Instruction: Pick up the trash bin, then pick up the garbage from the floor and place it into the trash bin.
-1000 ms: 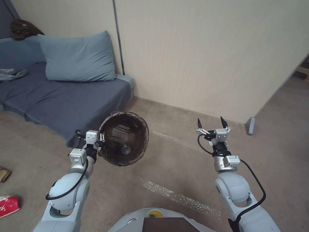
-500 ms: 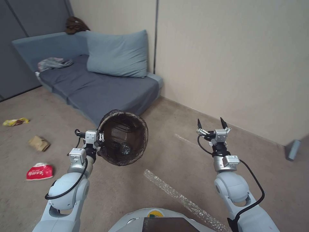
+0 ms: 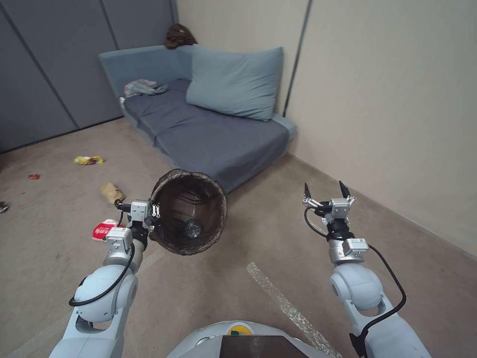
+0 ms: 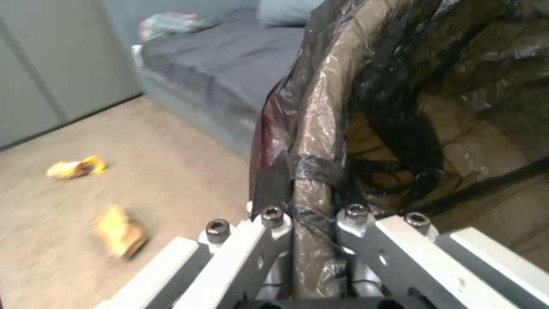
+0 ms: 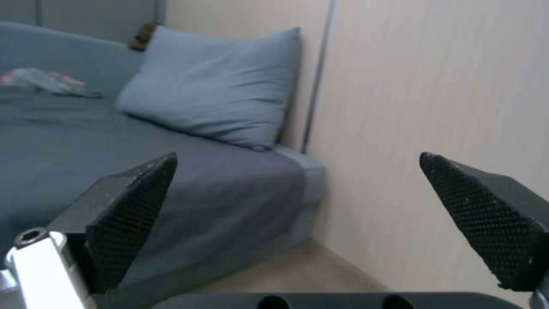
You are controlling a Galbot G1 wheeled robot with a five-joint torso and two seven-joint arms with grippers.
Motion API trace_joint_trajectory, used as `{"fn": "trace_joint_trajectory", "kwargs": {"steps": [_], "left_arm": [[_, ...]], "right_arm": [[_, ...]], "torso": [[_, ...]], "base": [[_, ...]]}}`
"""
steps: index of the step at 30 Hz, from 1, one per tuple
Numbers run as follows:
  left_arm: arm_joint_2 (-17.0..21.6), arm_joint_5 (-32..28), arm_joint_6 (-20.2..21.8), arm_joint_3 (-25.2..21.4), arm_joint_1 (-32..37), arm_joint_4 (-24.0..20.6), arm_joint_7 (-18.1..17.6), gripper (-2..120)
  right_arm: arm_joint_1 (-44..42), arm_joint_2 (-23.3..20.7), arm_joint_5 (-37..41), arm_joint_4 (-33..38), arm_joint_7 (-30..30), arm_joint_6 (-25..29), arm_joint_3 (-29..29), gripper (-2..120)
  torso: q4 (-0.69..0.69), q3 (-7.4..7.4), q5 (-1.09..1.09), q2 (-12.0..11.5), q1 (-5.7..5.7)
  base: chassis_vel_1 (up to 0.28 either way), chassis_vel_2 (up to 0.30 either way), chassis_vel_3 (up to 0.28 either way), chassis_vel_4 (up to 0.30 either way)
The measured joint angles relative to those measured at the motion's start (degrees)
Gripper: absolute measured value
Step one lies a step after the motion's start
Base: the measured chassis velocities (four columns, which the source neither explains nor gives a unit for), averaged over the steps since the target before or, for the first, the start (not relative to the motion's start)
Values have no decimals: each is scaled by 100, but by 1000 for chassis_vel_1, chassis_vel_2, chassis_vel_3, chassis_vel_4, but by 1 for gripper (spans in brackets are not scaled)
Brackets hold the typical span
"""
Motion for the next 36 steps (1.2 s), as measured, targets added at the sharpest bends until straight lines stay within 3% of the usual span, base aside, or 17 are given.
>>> {"fn": "trace_joint_trajectory", "kwargs": {"steps": [36], "left_arm": [[29,-14,64,12,-57,48,4,3]], "right_arm": [[12,54,0,-38,-28,-29,-61,100]], "torso": [[0,0,0,-1,0]], "base": [[129,127,123,124]]}}
